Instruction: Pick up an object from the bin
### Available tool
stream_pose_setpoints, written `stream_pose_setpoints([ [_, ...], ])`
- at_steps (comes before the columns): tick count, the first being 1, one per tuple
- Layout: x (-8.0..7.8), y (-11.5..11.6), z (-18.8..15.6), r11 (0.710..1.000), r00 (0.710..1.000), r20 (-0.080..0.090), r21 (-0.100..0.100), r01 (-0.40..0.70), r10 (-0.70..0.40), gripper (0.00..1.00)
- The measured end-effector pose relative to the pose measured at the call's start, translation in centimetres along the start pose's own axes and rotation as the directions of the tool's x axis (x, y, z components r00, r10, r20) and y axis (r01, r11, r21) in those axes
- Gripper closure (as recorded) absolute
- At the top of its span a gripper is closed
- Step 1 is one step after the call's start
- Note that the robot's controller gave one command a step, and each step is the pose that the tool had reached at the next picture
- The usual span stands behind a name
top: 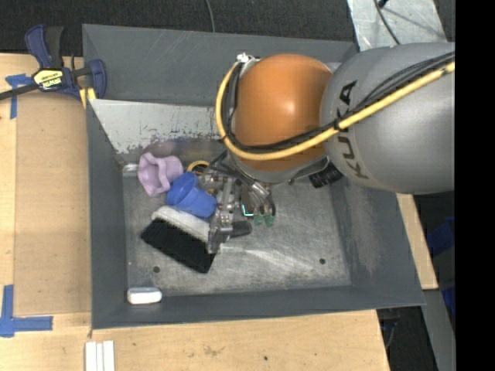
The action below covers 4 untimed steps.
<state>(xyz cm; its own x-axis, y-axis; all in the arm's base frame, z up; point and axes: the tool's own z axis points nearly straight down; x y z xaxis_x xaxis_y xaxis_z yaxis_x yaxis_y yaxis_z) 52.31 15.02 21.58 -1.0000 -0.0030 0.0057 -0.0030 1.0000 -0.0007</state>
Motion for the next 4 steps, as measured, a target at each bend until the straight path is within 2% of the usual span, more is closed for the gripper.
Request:
stream_pose_setpoints([
  [1,-0.2,-0.1,-0.4,1.000,1.000,0.008,-0.002,-0.002,0.002,0.00],
  [2,-3.5,-0.1,2.8,0.999,0.999,0.018,-0.005,-0.050,0.050,0.00],
  [3,-4.5,-8.1,6.7,0.980,0.980,0.007,-0.002,-0.198,0.198,1.00],
  [4,-4.5,-8.1,6.7,0.980,0.980,0.007,-0.002,-0.198,0.198,0.00],
])
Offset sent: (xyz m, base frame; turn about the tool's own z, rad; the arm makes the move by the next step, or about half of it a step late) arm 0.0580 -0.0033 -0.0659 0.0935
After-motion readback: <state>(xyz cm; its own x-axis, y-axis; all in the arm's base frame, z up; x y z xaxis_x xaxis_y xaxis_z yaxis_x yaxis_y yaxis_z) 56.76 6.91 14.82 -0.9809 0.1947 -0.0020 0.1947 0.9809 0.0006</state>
